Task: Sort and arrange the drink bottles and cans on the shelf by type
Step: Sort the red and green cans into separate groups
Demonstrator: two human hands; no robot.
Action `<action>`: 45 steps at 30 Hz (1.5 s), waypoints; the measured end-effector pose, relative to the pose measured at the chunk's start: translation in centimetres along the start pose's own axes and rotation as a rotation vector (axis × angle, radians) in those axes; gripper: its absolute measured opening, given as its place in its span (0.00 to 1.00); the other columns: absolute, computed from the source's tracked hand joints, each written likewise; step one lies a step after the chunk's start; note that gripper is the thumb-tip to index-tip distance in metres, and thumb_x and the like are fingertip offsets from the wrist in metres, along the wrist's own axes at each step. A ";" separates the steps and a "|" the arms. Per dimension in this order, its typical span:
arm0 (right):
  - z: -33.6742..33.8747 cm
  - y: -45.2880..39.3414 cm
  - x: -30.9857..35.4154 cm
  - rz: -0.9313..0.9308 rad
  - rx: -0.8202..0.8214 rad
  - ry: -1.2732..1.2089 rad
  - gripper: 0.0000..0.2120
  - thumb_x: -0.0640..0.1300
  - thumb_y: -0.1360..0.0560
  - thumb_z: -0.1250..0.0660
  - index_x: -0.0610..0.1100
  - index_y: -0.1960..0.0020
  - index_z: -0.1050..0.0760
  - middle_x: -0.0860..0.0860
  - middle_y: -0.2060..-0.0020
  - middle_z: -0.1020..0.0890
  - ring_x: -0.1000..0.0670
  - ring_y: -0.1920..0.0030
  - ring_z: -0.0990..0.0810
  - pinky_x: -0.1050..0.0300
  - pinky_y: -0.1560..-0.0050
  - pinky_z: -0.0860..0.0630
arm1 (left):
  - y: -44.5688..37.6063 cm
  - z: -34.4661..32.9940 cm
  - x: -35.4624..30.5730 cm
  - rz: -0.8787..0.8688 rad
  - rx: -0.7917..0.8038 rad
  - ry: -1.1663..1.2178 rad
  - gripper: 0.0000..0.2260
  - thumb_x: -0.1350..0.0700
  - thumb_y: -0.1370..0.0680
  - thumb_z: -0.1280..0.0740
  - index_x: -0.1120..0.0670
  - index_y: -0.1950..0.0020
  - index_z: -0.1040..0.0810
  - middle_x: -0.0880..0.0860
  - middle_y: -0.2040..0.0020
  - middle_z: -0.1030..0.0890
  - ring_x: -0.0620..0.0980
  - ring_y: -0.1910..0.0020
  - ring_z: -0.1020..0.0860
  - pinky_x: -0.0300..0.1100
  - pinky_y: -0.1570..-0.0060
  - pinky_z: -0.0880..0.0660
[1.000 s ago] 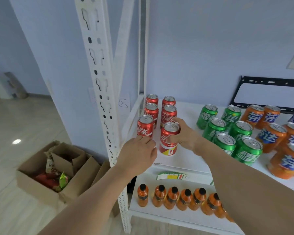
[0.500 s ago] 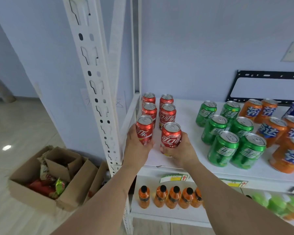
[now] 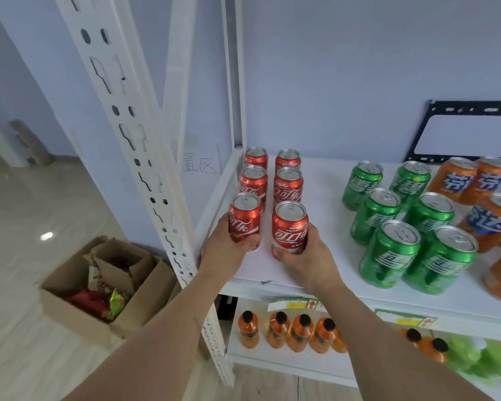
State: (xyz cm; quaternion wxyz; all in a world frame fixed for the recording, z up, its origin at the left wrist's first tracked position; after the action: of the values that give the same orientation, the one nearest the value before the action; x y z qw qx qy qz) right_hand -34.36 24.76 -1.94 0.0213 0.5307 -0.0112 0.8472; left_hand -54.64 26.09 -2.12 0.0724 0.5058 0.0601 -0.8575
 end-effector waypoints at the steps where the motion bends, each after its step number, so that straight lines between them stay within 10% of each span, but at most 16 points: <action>1: 0.0 0.0 0.1 0.005 0.003 -0.003 0.37 0.50 0.30 0.23 0.51 0.27 0.38 0.57 0.41 0.25 0.58 0.47 0.27 0.62 0.46 0.32 | 0.1 0.0 -0.2 0.012 -0.001 0.015 0.32 0.40 0.35 0.25 0.43 0.33 0.28 0.43 0.42 0.19 0.47 0.43 0.21 0.54 0.38 0.25; 8: 2.9 -0.9 2.5 0.075 -0.172 -0.396 0.34 0.64 0.30 0.34 0.51 0.29 0.35 0.56 0.35 0.27 0.56 0.37 0.27 0.64 0.40 0.33 | -0.8 2.1 -6.0 -0.049 -0.136 0.191 0.07 0.45 0.21 0.34 0.38 0.45 0.29 0.38 0.46 0.23 0.35 0.49 0.24 0.37 0.46 0.30; 12: 5.5 -5.5 5.9 0.030 -0.274 -0.270 0.27 0.57 0.24 0.32 0.49 0.29 0.32 0.53 0.33 0.27 0.54 0.36 0.28 0.61 0.40 0.33 | -4.2 2.9 -10.3 -0.057 -0.187 0.067 0.20 0.42 0.20 0.37 0.48 0.31 0.28 0.48 0.34 0.24 0.46 0.39 0.25 0.41 0.43 0.32; 18: 2.7 -10.6 7.1 -0.080 0.064 0.056 0.27 0.48 0.31 0.23 0.48 0.35 0.29 0.51 0.45 0.20 0.49 0.47 0.21 0.53 0.43 0.26 | -9.3 0.7 -10.2 0.110 0.104 -0.379 0.28 0.43 0.27 0.28 0.50 0.30 0.30 0.55 0.36 0.23 0.57 0.41 0.23 0.47 0.47 0.28; 34: 2.8 -11.7 6.4 -0.090 0.008 0.159 0.29 0.49 0.30 0.24 0.45 0.33 0.31 0.47 0.41 0.20 0.45 0.43 0.21 0.46 0.39 0.24 | -8.8 -0.5 -5.3 0.450 0.234 -0.316 0.44 0.42 0.25 0.28 0.56 0.22 0.52 0.62 0.29 0.30 0.63 0.36 0.25 0.57 0.39 0.25; 39: 2.8 -11.4 6.5 -0.086 0.009 0.171 0.29 0.49 0.29 0.24 0.45 0.33 0.32 0.47 0.40 0.20 0.45 0.43 0.21 0.46 0.39 0.24 | -10.1 -0.2 -6.4 0.316 0.214 -0.437 0.49 0.39 0.28 0.27 0.54 0.20 0.55 0.60 0.24 0.39 0.62 0.29 0.32 0.58 0.34 0.30; 45: 2.9 -11.5 6.3 -0.093 0.022 0.216 0.30 0.50 0.29 0.24 0.46 0.32 0.33 0.47 0.40 0.20 0.45 0.43 0.21 0.52 0.44 0.25 | -11.8 -1.3 -9.5 0.021 0.268 -0.558 0.25 0.48 0.27 0.25 0.51 0.32 0.27 0.54 0.39 0.19 0.55 0.43 0.21 0.48 0.43 0.25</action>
State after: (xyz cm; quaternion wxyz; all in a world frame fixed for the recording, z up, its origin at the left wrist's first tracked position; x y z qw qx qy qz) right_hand -33.95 36.25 4.91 0.0559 0.4366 0.0249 0.8976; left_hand -51.16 38.50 5.94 0.0277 0.2564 -0.0808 -0.9628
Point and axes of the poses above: each hand's wrist, its own y-axis away from the middle knuckle, its own z-axis out of the back of the hand, x = y × z, the point moved 10 cm from there along -y, towards the middle knuckle
